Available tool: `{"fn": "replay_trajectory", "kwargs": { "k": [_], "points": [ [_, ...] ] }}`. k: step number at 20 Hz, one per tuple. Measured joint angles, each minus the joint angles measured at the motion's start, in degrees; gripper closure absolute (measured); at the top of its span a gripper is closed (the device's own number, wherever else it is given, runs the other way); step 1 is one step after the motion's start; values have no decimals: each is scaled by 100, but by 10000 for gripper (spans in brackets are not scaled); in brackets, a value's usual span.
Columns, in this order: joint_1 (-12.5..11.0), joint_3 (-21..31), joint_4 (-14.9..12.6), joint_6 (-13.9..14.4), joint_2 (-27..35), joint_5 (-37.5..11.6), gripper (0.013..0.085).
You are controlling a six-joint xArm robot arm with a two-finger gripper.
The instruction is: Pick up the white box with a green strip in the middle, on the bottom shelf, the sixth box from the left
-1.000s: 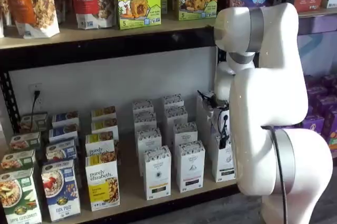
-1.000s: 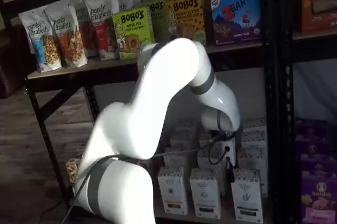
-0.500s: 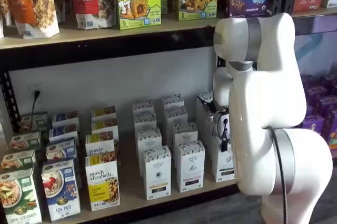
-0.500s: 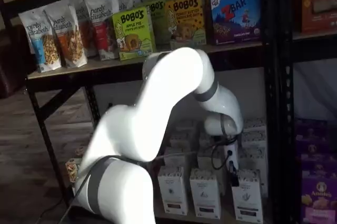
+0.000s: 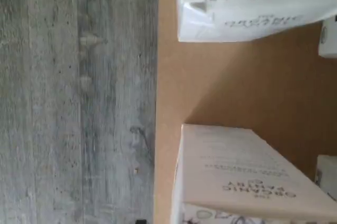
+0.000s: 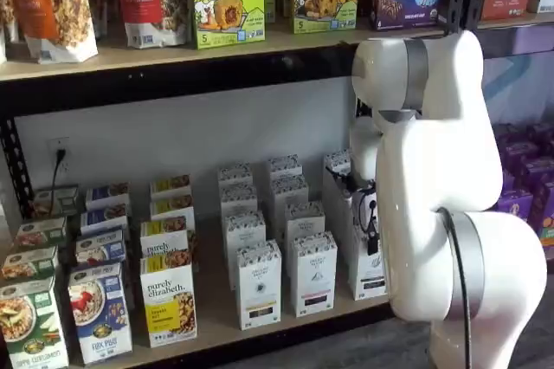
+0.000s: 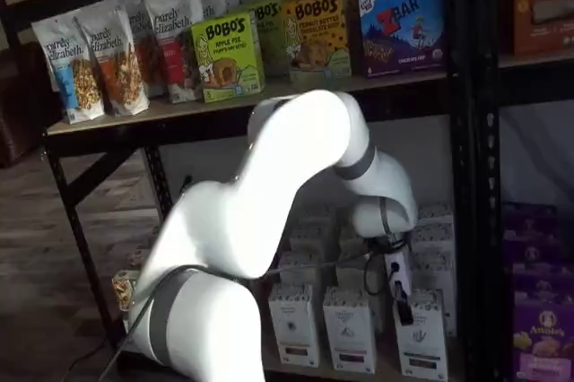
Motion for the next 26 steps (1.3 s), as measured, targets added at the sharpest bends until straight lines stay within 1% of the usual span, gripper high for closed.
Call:
{"fn": "replay_trajectory", "kwargs": {
  "k": [3, 4, 5, 6, 7, 8, 9, 13, 16, 17, 18, 20, 21, 22, 23, 24, 26],
  "points": [
    [-24, -10, 53, -69, 23, -31, 130],
    [-33, -3, 105, -122, 24, -67, 170],
    [-39, 2, 136, -153, 25, -88, 170],
    [-45, 7, 154, -175, 26, -112, 210],
    [-47, 9, 166, -189, 26, -120, 250],
    [-49, 9, 165, -189, 26, -123, 250],
    [-50, 9, 152, -178, 26, -118, 290],
    [-49, 29, 37, -77, 8, -102, 290],
    [-48, 85, 55, -92, -25, -149, 290],
    [-49, 103, 61, -97, -38, -161, 330],
    [-50, 125, 63, -98, -53, -174, 330],
    [-52, 181, 59, -95, -93, -196, 410],
    [-52, 205, 53, -90, -111, -204, 410],
    [-53, 238, 53, -89, -134, -213, 450],
    [-53, 264, 53, -88, -152, -222, 450],
    [-54, 301, 55, -90, -177, -241, 490],
    [-63, 409, 4, -45, -230, -358, 490]
  ]
}}
